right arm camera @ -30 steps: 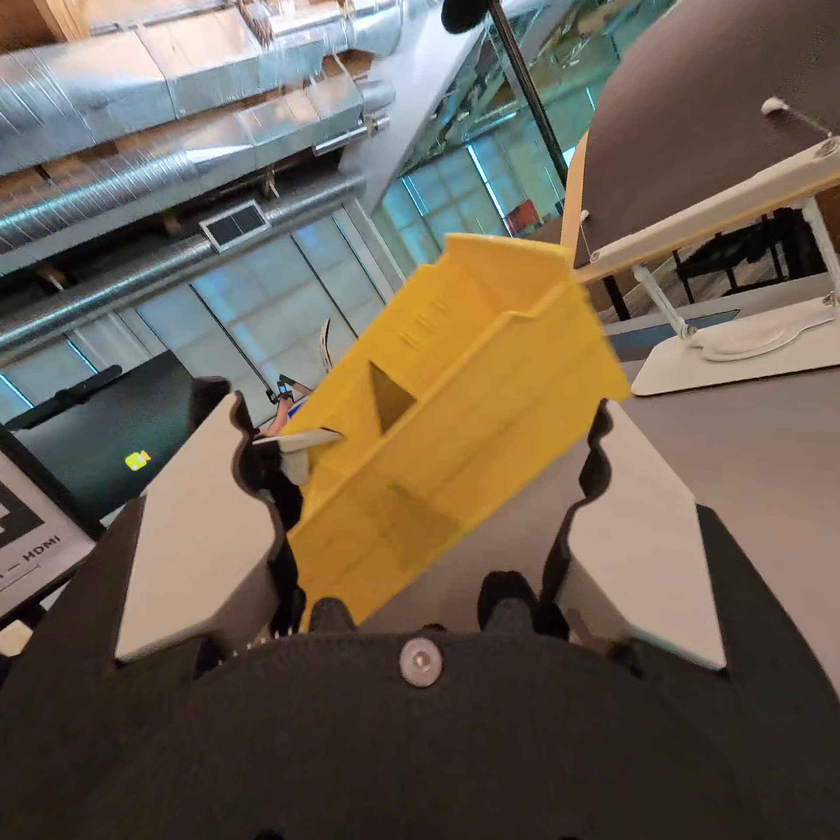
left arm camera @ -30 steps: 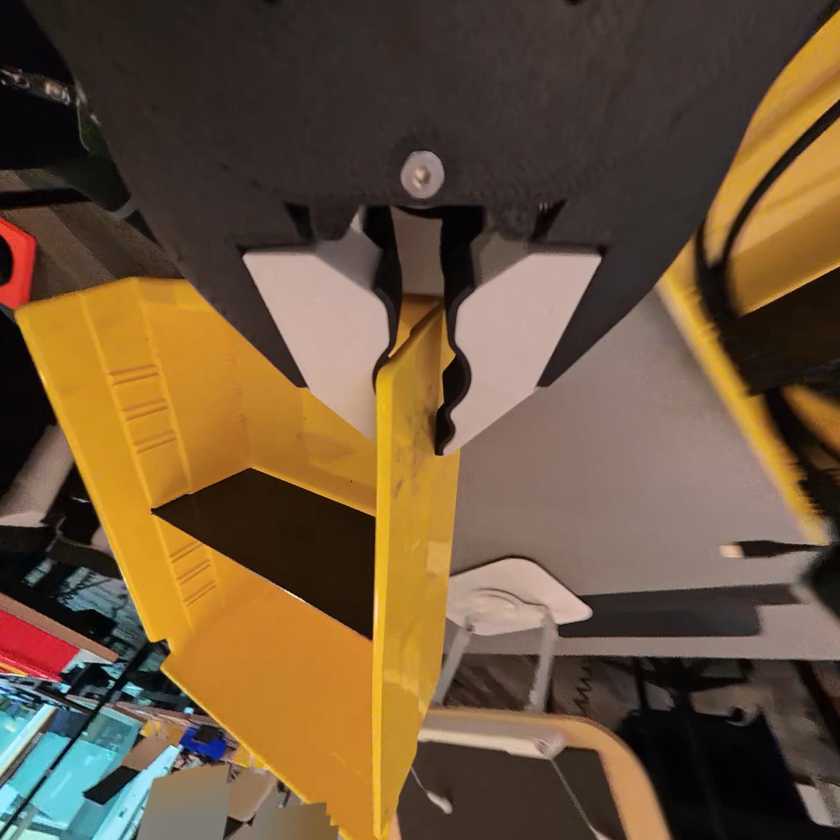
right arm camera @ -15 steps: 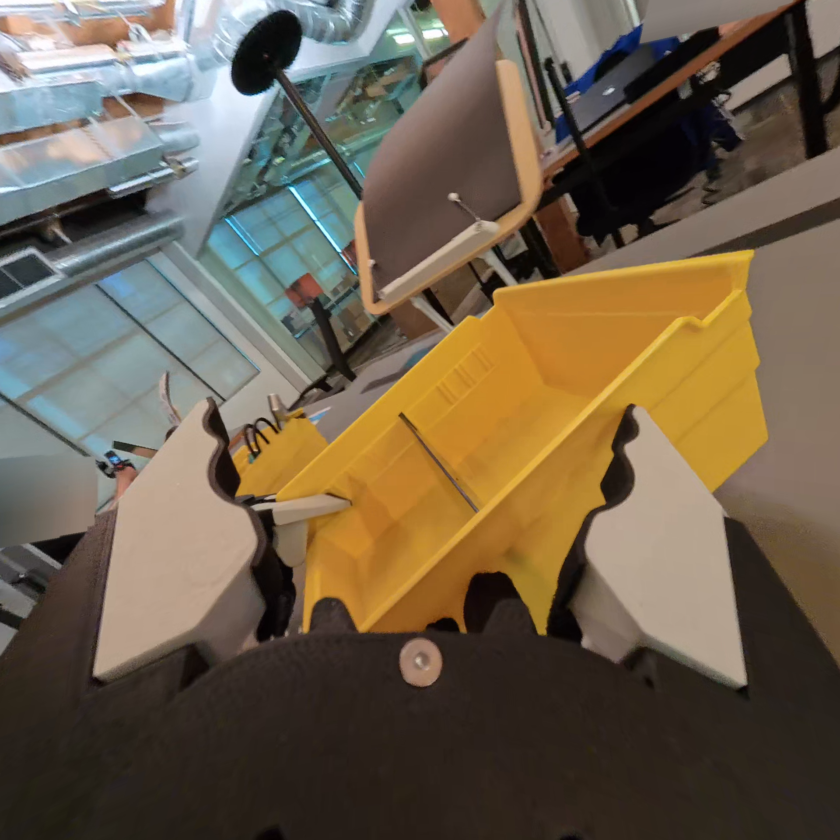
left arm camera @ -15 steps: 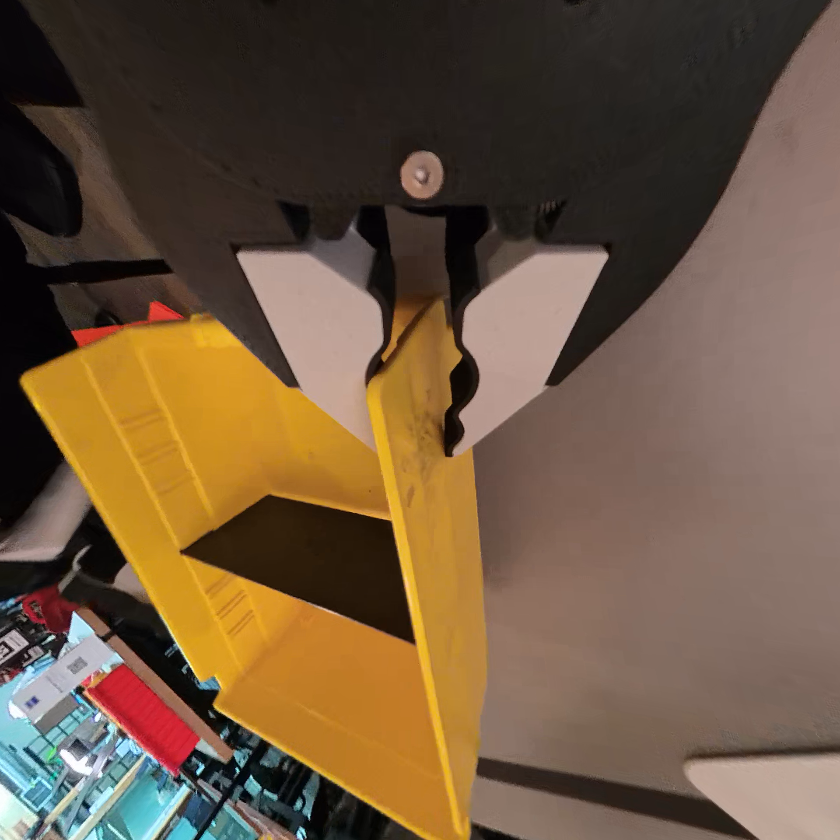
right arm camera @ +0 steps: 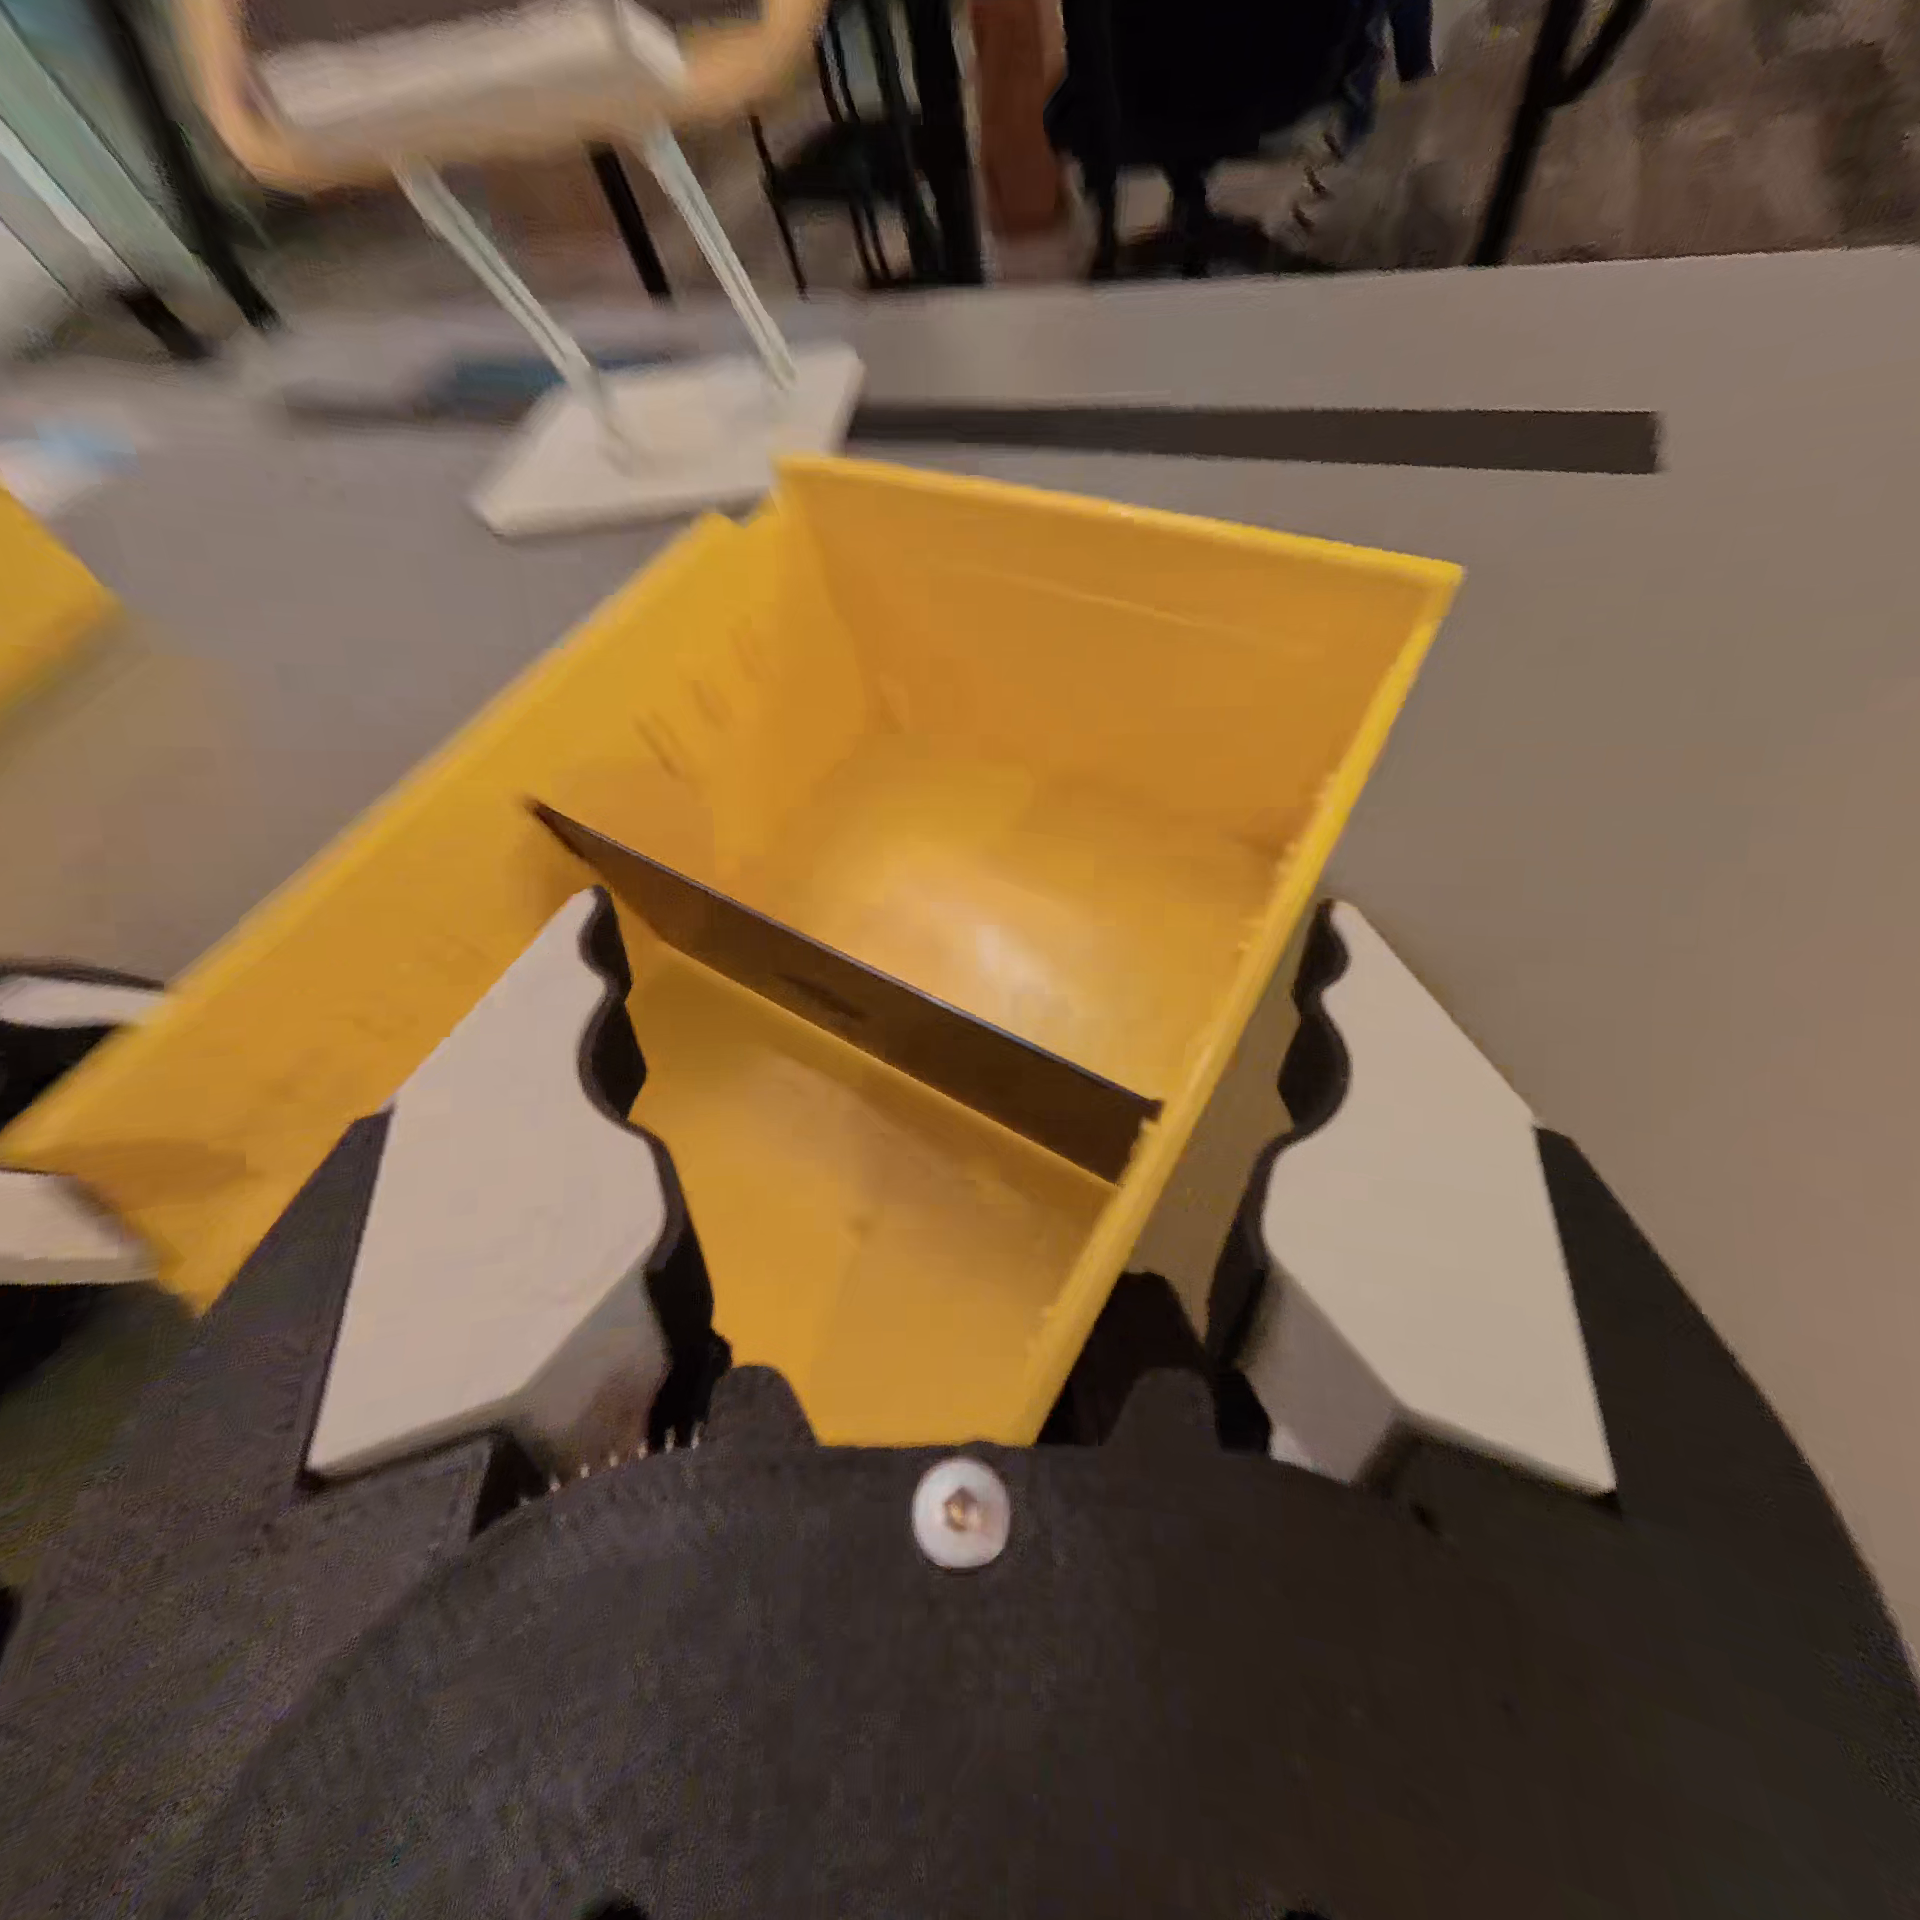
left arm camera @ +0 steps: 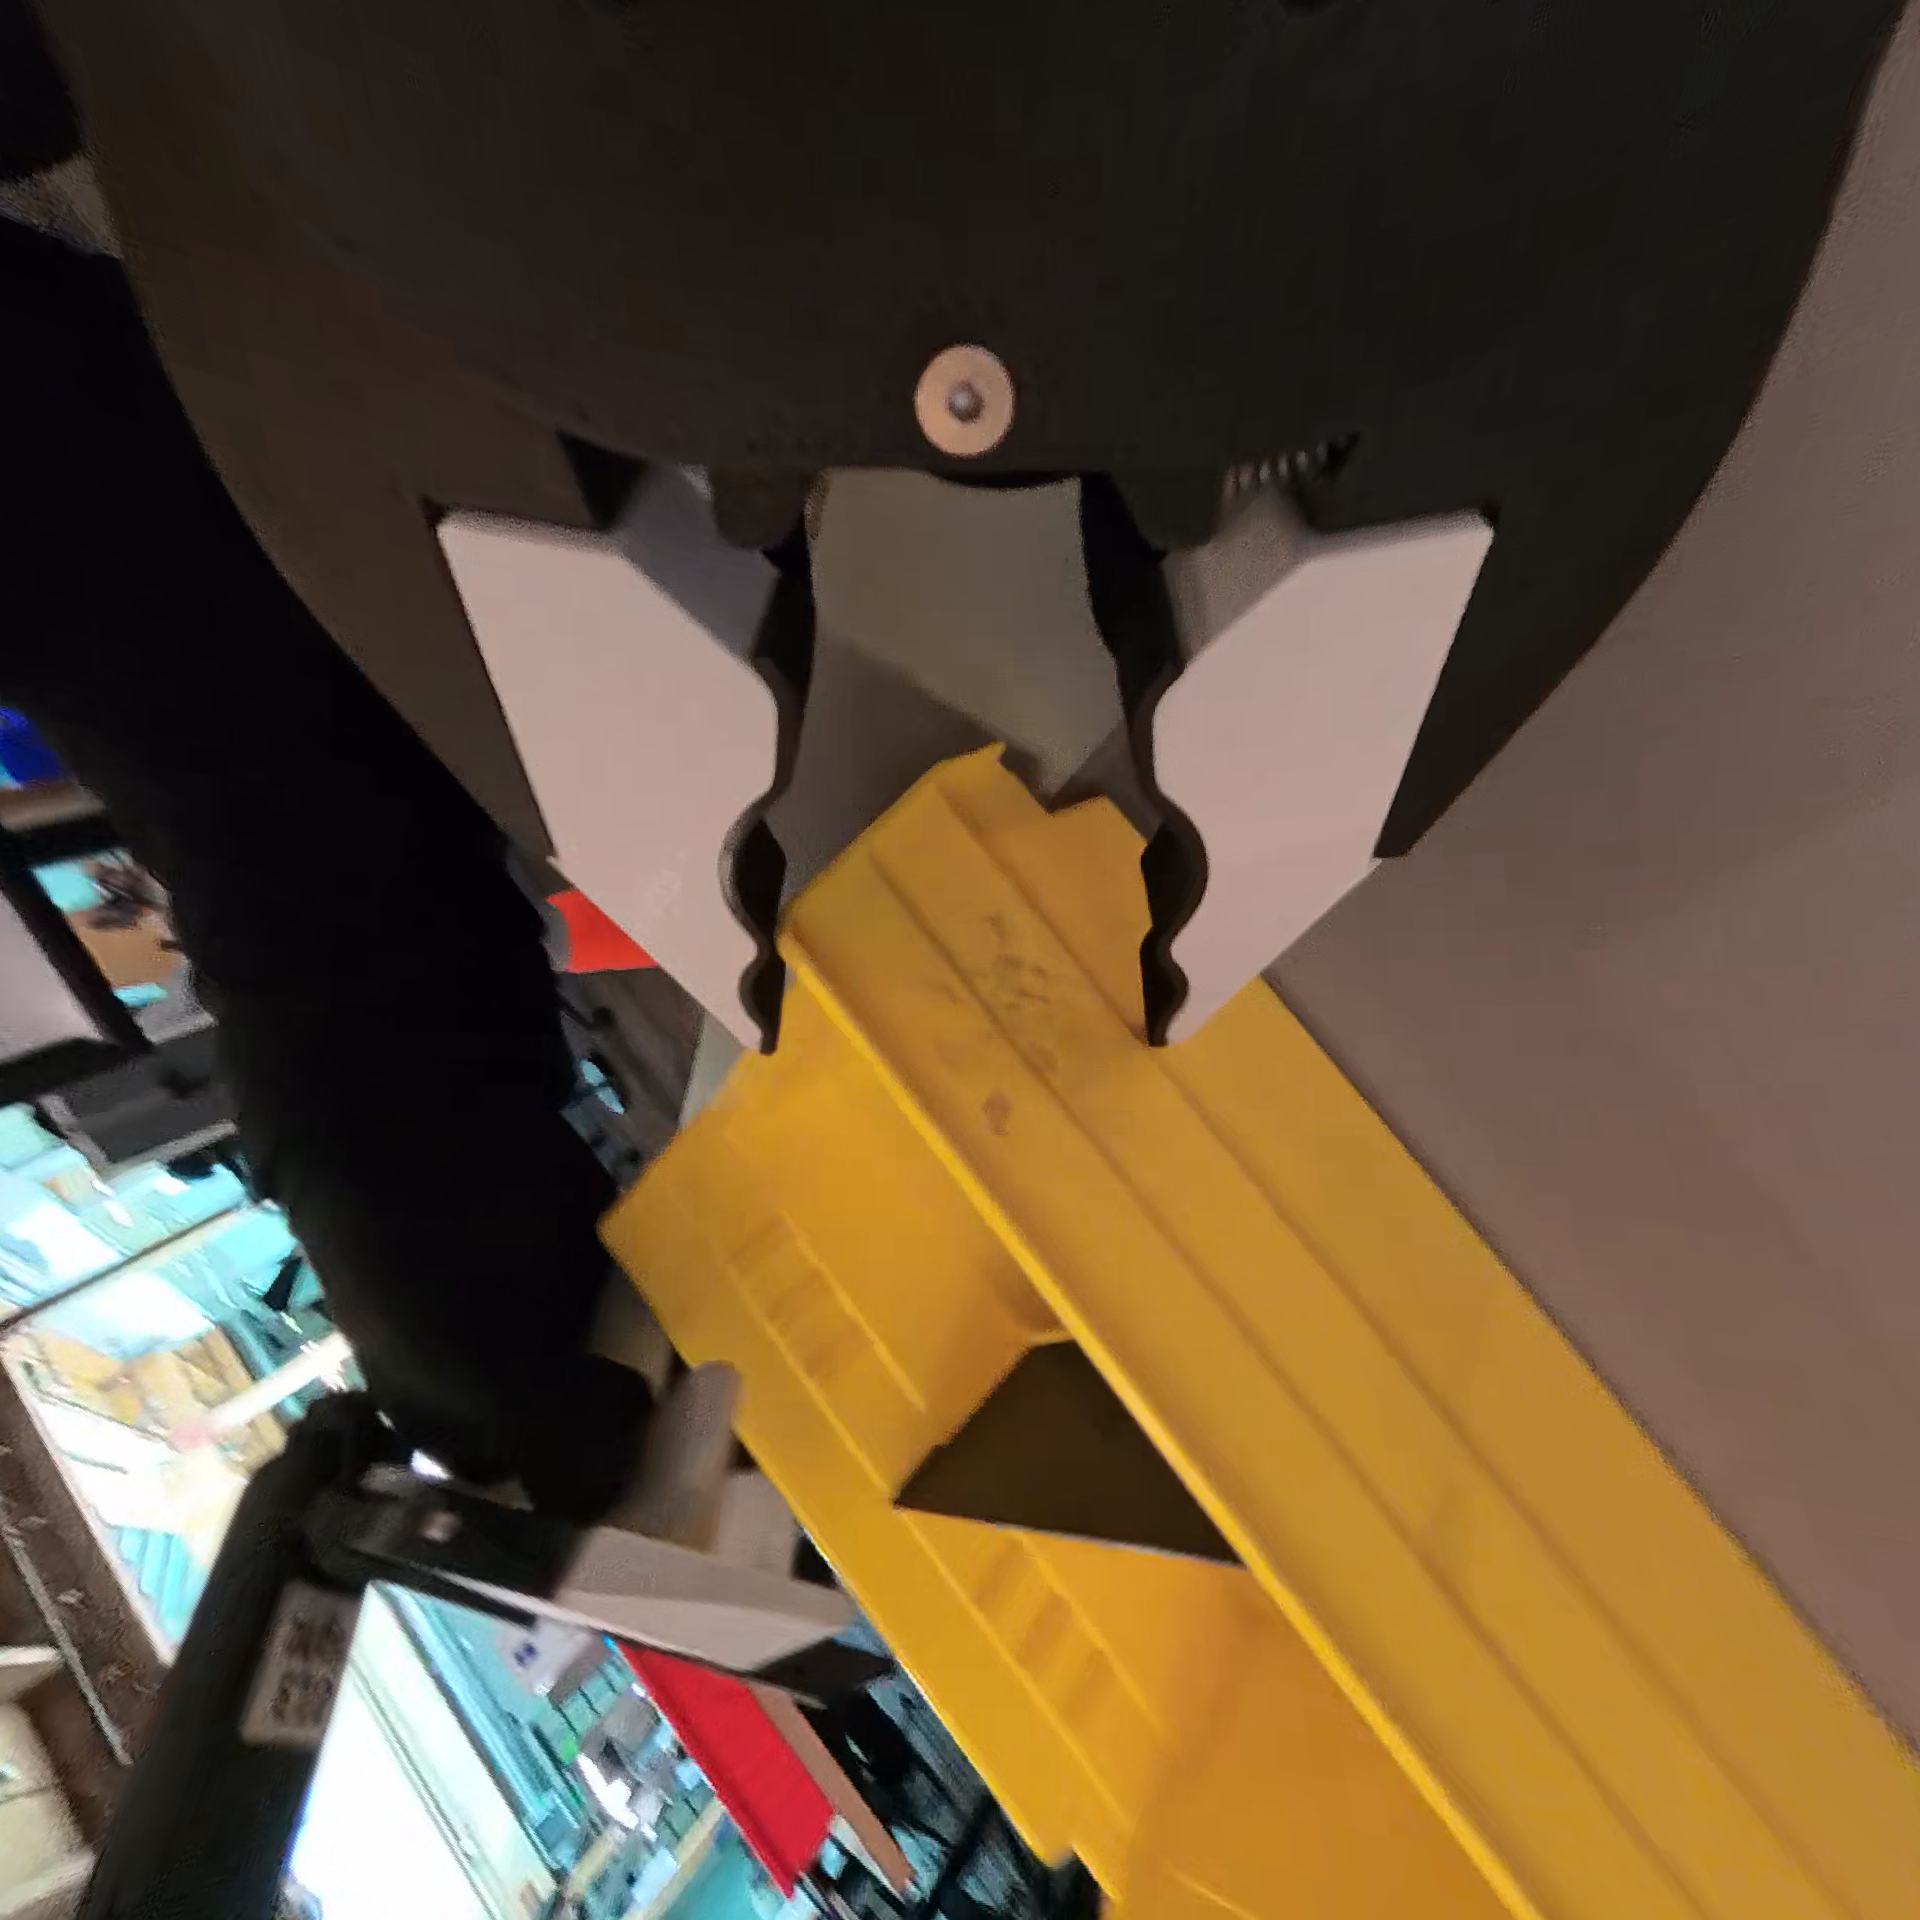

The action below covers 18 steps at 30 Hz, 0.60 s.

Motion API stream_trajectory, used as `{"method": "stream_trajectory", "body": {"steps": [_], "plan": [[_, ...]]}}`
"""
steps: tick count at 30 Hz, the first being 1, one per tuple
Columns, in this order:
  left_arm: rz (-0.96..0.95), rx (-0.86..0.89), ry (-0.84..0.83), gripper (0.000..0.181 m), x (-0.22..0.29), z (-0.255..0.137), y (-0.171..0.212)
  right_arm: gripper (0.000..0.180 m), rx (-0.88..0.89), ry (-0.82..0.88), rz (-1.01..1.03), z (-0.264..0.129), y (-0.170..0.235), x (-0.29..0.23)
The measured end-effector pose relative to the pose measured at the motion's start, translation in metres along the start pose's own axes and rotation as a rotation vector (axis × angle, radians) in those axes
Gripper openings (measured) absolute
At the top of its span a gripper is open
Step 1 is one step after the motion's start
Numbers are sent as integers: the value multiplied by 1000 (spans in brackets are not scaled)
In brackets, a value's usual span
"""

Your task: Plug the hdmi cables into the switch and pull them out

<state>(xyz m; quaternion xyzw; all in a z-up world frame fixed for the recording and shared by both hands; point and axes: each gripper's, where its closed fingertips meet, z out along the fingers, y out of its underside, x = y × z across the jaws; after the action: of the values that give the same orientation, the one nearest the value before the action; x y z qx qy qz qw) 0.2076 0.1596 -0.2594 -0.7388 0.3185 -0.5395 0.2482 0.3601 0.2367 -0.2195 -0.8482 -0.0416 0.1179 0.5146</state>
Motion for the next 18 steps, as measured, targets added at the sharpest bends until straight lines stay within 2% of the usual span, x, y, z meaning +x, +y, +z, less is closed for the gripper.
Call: {"method": "stream_trajectory", "body": {"steps": [3,5,6,9,13,18], "plan": [[-55,-67,156,72,23,19,4,112,-160,111,-145,-2,17,40],[-112,-84,244,67,34,17,2,103,-231,157,-177,-1,28,62],[-114,-62,278,61,39,9,-2,106,-254,155,-174,0,33,66],[-18,-22,193,60,28,-34,-16,87,-333,185,-245,0,48,75],[187,42,-200,61,-36,-137,-44,66,-368,185,-260,-3,56,80],[341,99,-845,72,-116,-320,-65,54,-417,202,-247,-7,62,91]]}}
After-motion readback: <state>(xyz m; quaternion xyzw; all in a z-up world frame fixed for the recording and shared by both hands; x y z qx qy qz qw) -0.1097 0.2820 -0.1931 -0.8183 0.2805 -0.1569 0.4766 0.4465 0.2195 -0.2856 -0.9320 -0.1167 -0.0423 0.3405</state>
